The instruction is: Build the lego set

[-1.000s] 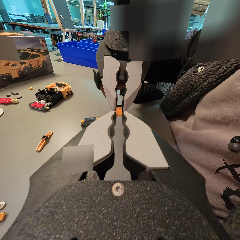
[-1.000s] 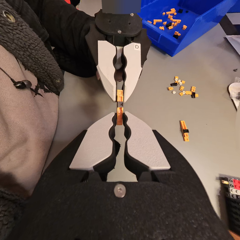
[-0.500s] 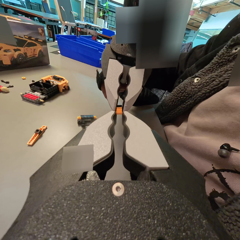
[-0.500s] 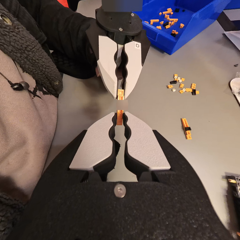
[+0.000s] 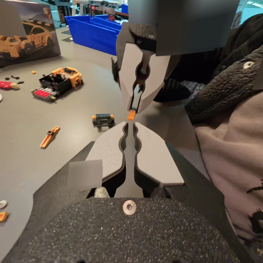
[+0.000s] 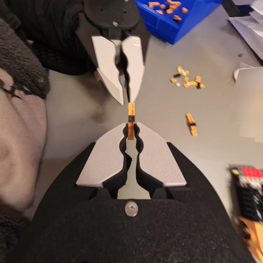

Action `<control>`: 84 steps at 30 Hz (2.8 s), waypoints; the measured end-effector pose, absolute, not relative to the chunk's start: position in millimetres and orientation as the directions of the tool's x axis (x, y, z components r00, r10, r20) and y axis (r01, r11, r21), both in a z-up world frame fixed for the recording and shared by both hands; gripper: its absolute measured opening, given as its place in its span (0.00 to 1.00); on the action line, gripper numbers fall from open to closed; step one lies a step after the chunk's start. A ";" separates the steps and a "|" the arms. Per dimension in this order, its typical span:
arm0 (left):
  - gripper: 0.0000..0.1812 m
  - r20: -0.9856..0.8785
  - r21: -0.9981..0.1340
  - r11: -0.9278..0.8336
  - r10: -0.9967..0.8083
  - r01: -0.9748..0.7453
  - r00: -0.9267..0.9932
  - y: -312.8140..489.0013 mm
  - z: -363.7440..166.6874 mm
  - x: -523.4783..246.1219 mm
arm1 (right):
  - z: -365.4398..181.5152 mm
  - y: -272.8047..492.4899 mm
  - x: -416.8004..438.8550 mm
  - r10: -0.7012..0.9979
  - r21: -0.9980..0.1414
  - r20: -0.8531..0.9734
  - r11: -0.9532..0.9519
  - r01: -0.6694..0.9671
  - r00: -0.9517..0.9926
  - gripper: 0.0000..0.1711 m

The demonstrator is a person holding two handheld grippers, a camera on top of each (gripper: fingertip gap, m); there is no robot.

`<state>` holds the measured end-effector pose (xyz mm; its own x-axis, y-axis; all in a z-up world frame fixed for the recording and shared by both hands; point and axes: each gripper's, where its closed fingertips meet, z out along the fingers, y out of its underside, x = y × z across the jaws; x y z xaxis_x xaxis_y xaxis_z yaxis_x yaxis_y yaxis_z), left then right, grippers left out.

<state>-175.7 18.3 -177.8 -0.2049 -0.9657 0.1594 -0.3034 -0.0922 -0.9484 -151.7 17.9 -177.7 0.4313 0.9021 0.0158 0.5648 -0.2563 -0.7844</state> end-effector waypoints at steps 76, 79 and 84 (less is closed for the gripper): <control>0.03 -0.069 -0.997 0.039 -0.826 -0.065 0.559 172.1 -134.0 -217.6 | -133.9 95.4 11.5 0.245 -0.975 0.221 0.045 0.217 0.944 0.00; 0.00 -0.111 -0.993 0.078 -0.824 -0.084 0.555 169.9 -130.9 -216.2 | -131.5 94.1 15.0 0.226 -0.974 0.228 0.055 0.221 0.947 0.00; 0.00 -0.112 -0.994 0.100 -0.792 -0.053 0.600 171.3 -120.2 -225.0 | -126.2 92.4 18.5 0.211 -0.976 0.215 0.074 0.203 0.954 0.00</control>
